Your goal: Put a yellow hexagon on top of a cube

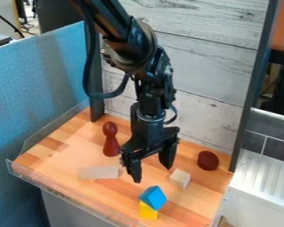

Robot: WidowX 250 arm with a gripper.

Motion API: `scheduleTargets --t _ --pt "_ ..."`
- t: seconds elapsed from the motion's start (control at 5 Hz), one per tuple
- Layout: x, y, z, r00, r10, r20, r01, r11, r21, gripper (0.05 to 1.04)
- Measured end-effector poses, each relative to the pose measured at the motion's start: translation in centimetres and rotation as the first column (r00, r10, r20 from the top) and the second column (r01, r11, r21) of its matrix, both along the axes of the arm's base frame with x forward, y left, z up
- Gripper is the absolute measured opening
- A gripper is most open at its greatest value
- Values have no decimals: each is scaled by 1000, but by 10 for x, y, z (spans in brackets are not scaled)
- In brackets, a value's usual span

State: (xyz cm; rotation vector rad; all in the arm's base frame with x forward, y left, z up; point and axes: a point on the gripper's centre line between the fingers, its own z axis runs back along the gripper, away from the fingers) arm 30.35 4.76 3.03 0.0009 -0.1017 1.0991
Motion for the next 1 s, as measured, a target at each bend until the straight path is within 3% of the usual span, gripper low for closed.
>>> scheduleTargets --t 0.4,0.6,1.0 --pt "-6 -1 -11 997 67 -36 -67 998 -9 1001" --pt "-10 -2 -19 990 116 -77 -117 993 -14 1001" --pt "-2 0 -21 977 213 -21 -213 977 -13 1001"
